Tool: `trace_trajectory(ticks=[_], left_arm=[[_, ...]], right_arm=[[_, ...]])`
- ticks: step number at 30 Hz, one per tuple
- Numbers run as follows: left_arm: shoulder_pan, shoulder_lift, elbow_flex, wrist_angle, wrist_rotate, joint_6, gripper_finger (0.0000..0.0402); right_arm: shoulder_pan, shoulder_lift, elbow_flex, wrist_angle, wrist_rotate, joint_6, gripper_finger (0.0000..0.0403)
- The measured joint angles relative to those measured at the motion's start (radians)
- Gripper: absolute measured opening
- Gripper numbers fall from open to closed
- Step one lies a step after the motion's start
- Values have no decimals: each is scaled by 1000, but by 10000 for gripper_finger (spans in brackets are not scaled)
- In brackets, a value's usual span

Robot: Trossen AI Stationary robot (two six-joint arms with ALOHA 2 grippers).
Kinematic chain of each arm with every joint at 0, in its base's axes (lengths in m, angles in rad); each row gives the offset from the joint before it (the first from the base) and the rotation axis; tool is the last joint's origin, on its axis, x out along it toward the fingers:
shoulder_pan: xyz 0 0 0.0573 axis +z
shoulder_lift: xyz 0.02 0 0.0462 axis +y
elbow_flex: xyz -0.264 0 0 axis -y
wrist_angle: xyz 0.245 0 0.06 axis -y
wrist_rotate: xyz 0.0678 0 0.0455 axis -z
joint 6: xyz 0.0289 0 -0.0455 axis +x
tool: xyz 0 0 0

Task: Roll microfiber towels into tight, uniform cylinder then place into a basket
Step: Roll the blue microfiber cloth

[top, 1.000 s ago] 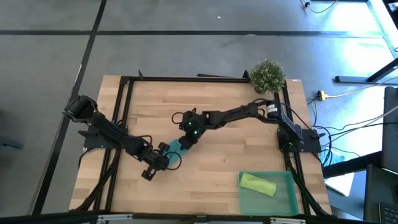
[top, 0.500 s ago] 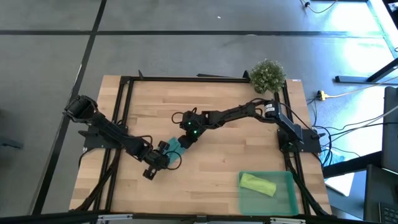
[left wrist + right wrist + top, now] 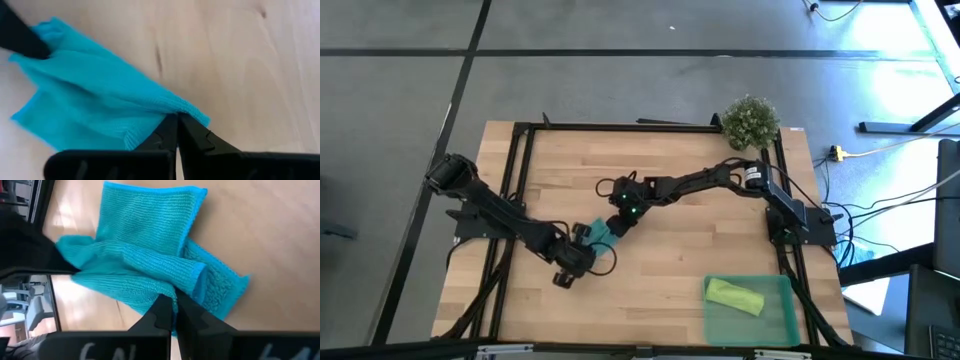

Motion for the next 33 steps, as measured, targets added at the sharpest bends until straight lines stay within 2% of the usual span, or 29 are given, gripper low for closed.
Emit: trace_trajectory(ticks=[5,11,16,28,33], left_arm=[[6,0,68,-120,-38,-70,0],[31,-1,107,-205,-42,-245,0],[61,-2,94,-223,34,-403,6],[70,-1,71,-229,24,-451,72],[81,-44,73,-239,-3,-472,75]], right_arm=[[-1,1,-1,-3,4,-3,9],[-3,2,-2,-6,4,-5,9],[-3,2,-2,-8,0,-11,9],[-2,2,-3,-13,-4,-22,9],[-2,2,-3,-17,-3,-24,9]])
